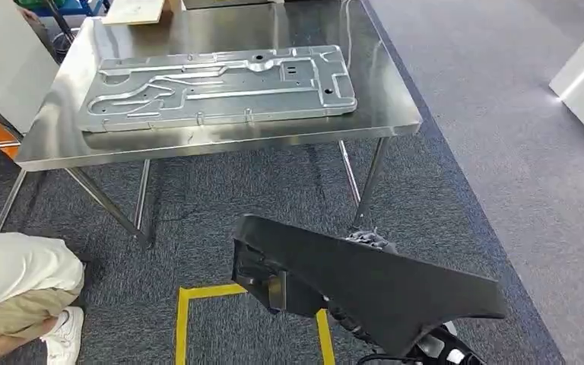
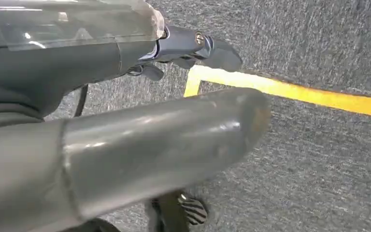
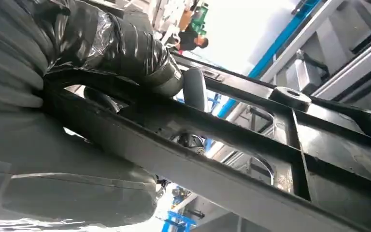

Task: Take the parts from the cabinet and place them on the table.

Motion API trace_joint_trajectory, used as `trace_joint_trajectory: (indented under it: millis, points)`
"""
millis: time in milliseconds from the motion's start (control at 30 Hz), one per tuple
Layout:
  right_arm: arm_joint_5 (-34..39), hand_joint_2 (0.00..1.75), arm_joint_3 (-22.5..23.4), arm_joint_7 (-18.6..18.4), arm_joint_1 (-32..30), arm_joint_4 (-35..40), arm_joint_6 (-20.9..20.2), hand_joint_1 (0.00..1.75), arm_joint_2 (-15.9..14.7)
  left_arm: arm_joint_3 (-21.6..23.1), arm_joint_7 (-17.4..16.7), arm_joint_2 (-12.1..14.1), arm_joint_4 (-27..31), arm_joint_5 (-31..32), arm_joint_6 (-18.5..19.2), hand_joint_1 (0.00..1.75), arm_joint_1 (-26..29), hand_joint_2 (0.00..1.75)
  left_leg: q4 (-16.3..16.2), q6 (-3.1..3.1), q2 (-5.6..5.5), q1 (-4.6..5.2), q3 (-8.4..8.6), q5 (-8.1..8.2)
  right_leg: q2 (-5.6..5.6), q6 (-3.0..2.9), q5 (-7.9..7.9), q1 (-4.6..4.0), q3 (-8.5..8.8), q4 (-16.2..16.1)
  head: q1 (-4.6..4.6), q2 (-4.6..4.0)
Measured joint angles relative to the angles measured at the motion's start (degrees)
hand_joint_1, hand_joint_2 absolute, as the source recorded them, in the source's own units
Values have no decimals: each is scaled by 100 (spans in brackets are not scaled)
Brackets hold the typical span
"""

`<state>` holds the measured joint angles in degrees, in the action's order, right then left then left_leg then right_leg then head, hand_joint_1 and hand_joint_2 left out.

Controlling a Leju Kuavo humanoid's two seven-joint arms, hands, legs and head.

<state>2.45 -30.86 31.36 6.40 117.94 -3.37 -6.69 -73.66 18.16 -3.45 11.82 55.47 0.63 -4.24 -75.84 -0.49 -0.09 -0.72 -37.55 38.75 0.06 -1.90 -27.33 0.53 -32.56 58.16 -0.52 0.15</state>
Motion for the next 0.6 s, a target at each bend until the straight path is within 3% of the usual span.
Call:
trace_joint_trajectory:
  millis: [33, 67, 133, 167, 200, 233, 300, 367, 433, 500, 533, 567, 600]
  points:
    - [0, 175, -2, 0, -7, 0, 0, 168, 0, 0, -2, 0, 0, 0, 0, 0, 15, 0, -29, -4, 1, -2, -129, -154, 10, 6, -48, 0, 59, 0, 0, 0]
    - [0, 175, -2, 0, -8, 0, 0, 168, 0, -2, 0, 0, 0, 0, 0, 0, 23, 0, 225, 1, 2, -4, -118, -471, 23, 20, -106, 0, 141, 0, 0, 0]
    - [0, 175, -2, 0, -7, 0, 0, 168, 0, 0, 0, 7, 0, -2, 0, 0, 23, 0, 1249, 40, 4, -4, 179, -1260, 25, 60, -242, 1, 335, 2, 0, 0]
    - [0, 175, 0, 0, -8, 0, 0, 168, 0, 0, 0, 9, 0, -2, 0, 0, 40, 0, 1536, 67, 4, 1, 278, -1386, 18, 87, -307, 2, 373, -4, 0, 0]
    - [0, 175, -2, 2, 0, -2, 0, 168, 0, 0, 0, 9, 0, -4, 0, 0, 35, 0, 1625, 72, 3, 45, 341, -1296, 40, 144, -349, -36, 398, 20, 0, 0]
    - [0, 175, -2, 2, -3, 2, 2, 168, 0, 0, -4, 9, 0, -4, 2, 0, 18, 0, 1626, 131, 7, 46, 360, -1254, 39, 169, -351, -34, 399, -7, -2, 0]
    - [-2, 175, -2, 0, -6, 2, 0, 168, 0, -2, 0, 9, 0, -4, 4, 0, 29, 0, 1681, 185, -4, 41, 368, -1226, 33, 223, -317, -38, 426, 5, 0, 0]
    - [-2, 175, -2, 0, -1, 4, 2, 168, 0, -2, 4, 9, 0, -4, 2, 0, 27, 0, 1765, 258, -20, 3, 499, -1210, 25, 256, -344, -16, 321, 294, 2, 0]
    - [0, 175, 0, 2, 10, 7, 7, 168, 0, -2, 9, 9, 0, -4, 4, 0, 23, 0, 1781, 323, -16, 2, 567, -1160, 21, 305, -600, -10, -140, 1034, 2, 0]
    - [-2, 175, 0, 2, -6, 4, 9, 168, 0, -2, 13, 9, 0, -4, 4, 0, 25, 0, 1780, 335, -18, 8, 639, -1078, 22, 344, -923, 0, -683, 1739, 2, 0]
    - [-2, 175, 0, -2, -8, 4, 9, 168, 0, -2, 17, 9, 0, -4, 4, 0, 30, 0, 1779, 329, -25, 8, 692, -1034, 22, 352, -890, 3, -823, 1796, 0, -2]
    - [-2, 175, 0, -2, -8, 4, 11, 168, 0, -2, 22, 9, 0, -4, 4, 0, 33, 0, 1780, 320, -31, 8, 765, -981, 21, 346, -690, 7, -833, 1606, 2, 0]
    - [-4, 175, 0, -2, -7, 4, 13, 168, 0, -4, 26, 9, 0, -7, 4, 0, 32, 0, 1781, 306, -37, 9, 850, -924, 21, 331, -391, 7, -744, 1237, 2, 0]
